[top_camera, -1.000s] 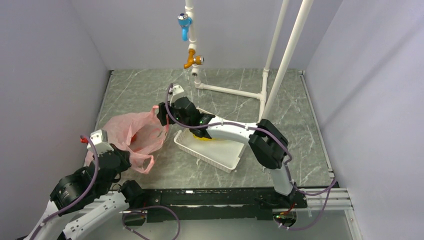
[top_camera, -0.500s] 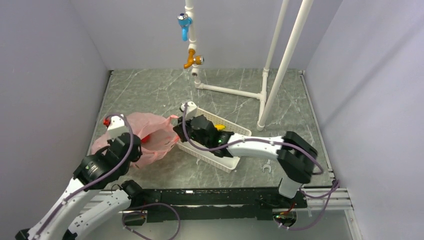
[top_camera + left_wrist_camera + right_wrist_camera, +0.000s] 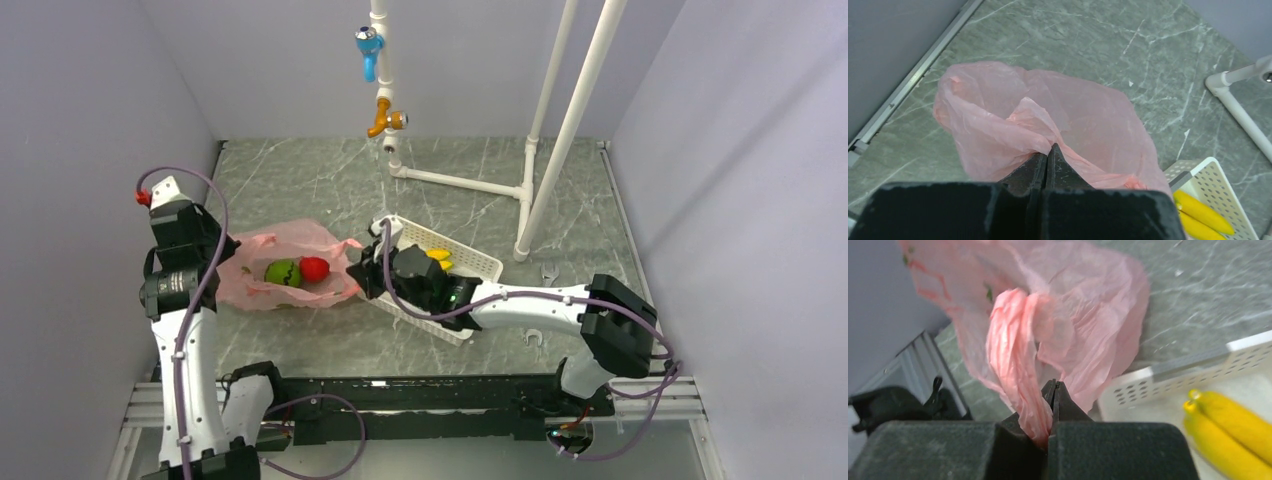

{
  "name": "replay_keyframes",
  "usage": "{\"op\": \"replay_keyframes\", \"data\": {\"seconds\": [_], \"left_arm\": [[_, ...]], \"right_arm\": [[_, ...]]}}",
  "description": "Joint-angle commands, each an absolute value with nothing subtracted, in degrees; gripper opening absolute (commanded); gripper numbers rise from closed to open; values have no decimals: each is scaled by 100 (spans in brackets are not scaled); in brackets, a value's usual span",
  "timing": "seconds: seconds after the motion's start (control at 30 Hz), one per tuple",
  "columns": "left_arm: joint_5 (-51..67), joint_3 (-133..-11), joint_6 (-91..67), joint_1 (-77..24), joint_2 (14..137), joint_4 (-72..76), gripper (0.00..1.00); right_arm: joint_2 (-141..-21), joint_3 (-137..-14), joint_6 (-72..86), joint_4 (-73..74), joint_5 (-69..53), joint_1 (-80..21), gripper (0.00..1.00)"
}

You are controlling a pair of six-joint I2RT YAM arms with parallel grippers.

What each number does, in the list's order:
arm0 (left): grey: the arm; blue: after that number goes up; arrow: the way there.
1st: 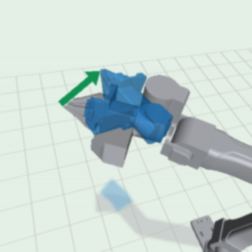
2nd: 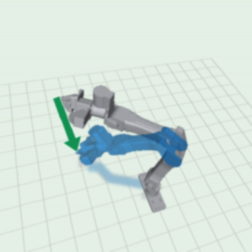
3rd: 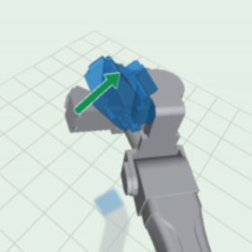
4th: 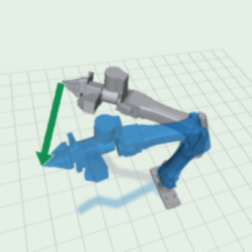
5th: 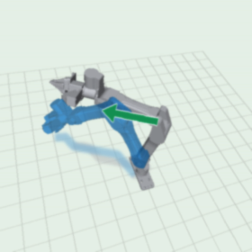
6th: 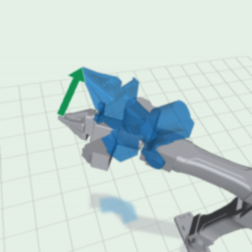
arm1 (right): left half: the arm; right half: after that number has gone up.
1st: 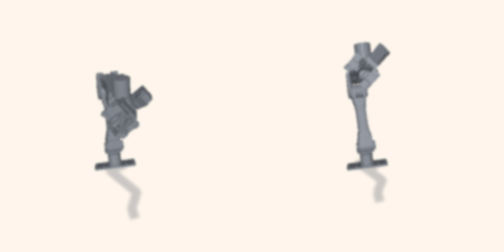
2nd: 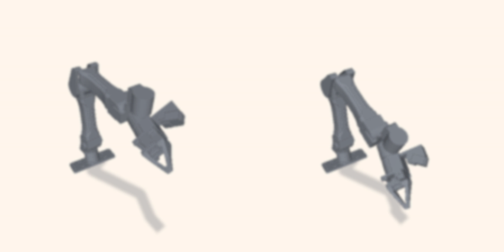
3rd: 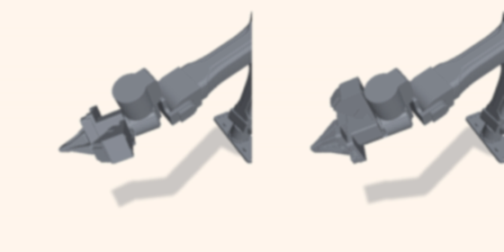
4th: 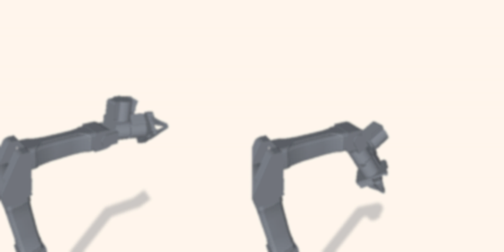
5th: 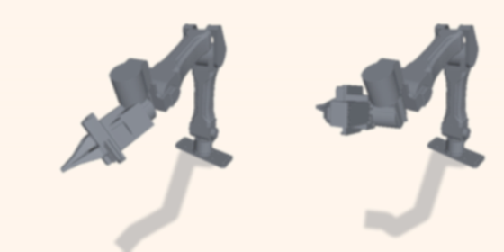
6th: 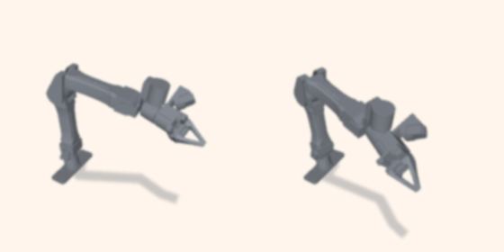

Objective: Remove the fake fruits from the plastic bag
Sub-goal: Adjust the plastic bag at the center of the board, then take out the fake fruit from the plastic bag.

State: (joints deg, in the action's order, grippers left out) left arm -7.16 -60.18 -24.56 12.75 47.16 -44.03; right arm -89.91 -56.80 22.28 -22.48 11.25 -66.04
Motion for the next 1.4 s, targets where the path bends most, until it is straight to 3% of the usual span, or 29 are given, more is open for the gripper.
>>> {"op": "replay_keyframes", "data": {"seconds": [0.0, 0.2, 0.27, 0.33, 0.4, 0.57, 0.73, 0.8, 0.93, 1.1, 1.27, 1.37], "left_arm": [[433, -5902, -2288, 1824, 4454, -3883, 0], [1157, -5478, -2388, 2003, 3960, -3881, 0], [1282, -5257, -2438, 2003, 3695, -3881, 0], [1147, -5193, -2364, 2004, 3508, -4020, 0], [938, -5266, -2244, 2000, 3408, -4215, 0], [1098, -5287, -1983, 1999, 2999, -4440, 0], [1364, -5120, -2143, 2004, 2662, -4340, 0], [1409, -5107, -2179, 2000, 2635, -4346, 0], [1206, -5110, -2101, 2002, 2577, -4394, 0], [1172, -4991, -2098, 2004, 2571, -4342, 0], [1188, -4844, -2086, 2004, 2605, -4212, 0], [1127, -4828, -2072, 2002, 2620, -4192, 0]], "right_arm": [[-8831, -5425, 2319, -2088, 959, -6914, 0], [-8602, -5741, 2329, -870, 730, -6928, 9], [-8644, -6124, 2347, -281, 861, -6911, 18], [-8649, -6410, 2325, 191, 730, -6892, 43], [-8432, -6523, 2315, 475, 602, -6899, 57], [-7712, -7188, 2076, 1826, 1211, -6898, 76], [-7444, -8032, 1716, 2308, 1559, -6907, 81], [-7599, -8245, 1614, 2088, 1288, -6910, 81], [-8393, -8392, 1670, 1222, 288, -6908, 62], [-9755, -8815, 1612, 567, 114, -6983, 15], [-10736, -9159, 1055, 251, 311, -7061, 0], [-11160, -9126, 627, 37, 814, -7084, 0]]}}
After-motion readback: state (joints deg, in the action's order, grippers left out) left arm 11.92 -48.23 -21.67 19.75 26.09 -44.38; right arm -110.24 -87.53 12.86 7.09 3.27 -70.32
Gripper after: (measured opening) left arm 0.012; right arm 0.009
